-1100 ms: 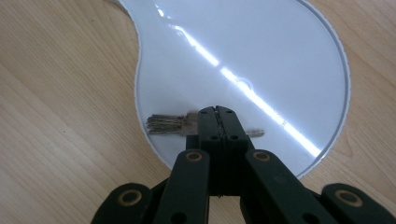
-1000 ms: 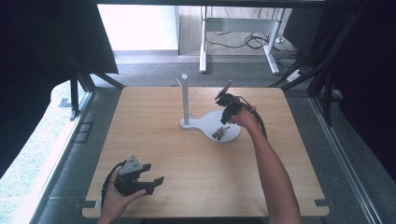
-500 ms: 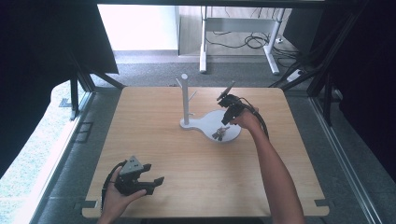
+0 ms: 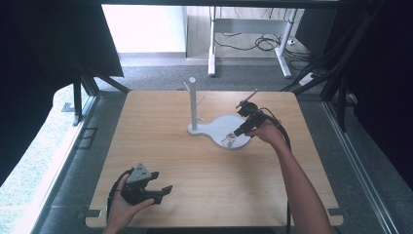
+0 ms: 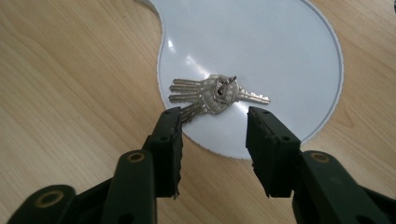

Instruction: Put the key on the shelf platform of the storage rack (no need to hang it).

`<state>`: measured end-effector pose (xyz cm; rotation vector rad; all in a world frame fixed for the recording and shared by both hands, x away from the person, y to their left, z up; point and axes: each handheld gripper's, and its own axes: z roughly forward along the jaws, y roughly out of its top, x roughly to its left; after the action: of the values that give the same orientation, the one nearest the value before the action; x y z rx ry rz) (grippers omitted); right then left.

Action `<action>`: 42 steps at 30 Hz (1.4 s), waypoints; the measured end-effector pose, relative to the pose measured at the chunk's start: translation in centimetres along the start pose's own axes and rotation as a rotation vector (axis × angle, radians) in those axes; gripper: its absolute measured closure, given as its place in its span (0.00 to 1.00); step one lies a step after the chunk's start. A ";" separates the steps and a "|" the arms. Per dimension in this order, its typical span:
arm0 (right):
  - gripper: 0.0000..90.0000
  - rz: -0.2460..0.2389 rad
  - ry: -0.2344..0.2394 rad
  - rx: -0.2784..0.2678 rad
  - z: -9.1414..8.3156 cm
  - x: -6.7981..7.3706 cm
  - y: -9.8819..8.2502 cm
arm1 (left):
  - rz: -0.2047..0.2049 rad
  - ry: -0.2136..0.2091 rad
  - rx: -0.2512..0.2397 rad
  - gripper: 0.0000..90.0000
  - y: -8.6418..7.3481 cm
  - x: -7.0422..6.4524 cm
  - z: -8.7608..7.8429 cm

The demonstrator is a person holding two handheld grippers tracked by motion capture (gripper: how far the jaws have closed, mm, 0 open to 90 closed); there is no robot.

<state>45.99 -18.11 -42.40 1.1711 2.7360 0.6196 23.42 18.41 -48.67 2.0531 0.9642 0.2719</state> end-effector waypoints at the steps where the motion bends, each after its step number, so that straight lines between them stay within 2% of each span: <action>1: 0.61 -0.005 0.002 -0.016 -0.2 0.0 -0.4 | 0.000 0.000 0.001 0.30 0.0 -0.1 0.0; 11: 0.56 -0.019 0.010 -0.093 -1.6 0.9 -4.5 | 0.006 -0.004 0.007 0.30 0.0 -0.4 0.3; 18: 0.55 -0.007 0.010 -0.140 -1.6 1.1 -8.5 | 0.013 -0.005 0.016 0.30 0.0 -0.6 0.5; 19: 0.55 -0.007 0.010 -0.140 -1.6 1.1 -8.5 | 0.013 -0.005 0.016 0.30 0.0 -0.6 0.5; 20: 0.55 -0.002 0.014 -0.154 -1.6 1.2 -9.7 | 0.011 -0.005 0.017 0.30 0.0 -0.7 0.6; 22: 0.55 0.000 0.013 -0.165 -1.5 1.3 -10.9 | 0.011 -0.006 0.018 0.30 0.0 -0.7 0.6; 23: 0.55 0.000 0.013 -0.165 -1.5 1.3 -10.9 | 0.012 -0.005 0.018 0.30 0.0 -0.7 0.6; 24: 0.55 0.003 0.010 -0.175 -1.4 1.5 -12.1 | 0.009 -0.005 0.018 0.30 0.0 -0.7 0.6; 27: 0.55 0.008 0.000 -0.177 -1.1 1.8 -13.9 | 0.009 -0.004 0.018 0.30 0.0 -0.7 0.6; 34: 0.55 0.031 0.009 -0.202 -0.3 2.2 -17.4 | 0.011 -0.003 0.024 0.30 0.0 -0.9 0.8; 40: 0.55 0.044 0.012 -0.191 0.7 2.5 -19.5 | 0.012 -0.004 0.032 0.30 -0.1 -0.9 1.0; 42: 0.55 0.039 0.011 -0.172 0.9 2.5 -19.8 | 0.012 -0.004 0.033 0.30 -0.1 -0.9 1.1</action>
<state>31.17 -28.32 -51.10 1.1863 2.6127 0.8493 23.24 17.14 -49.29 2.0891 0.9598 0.2601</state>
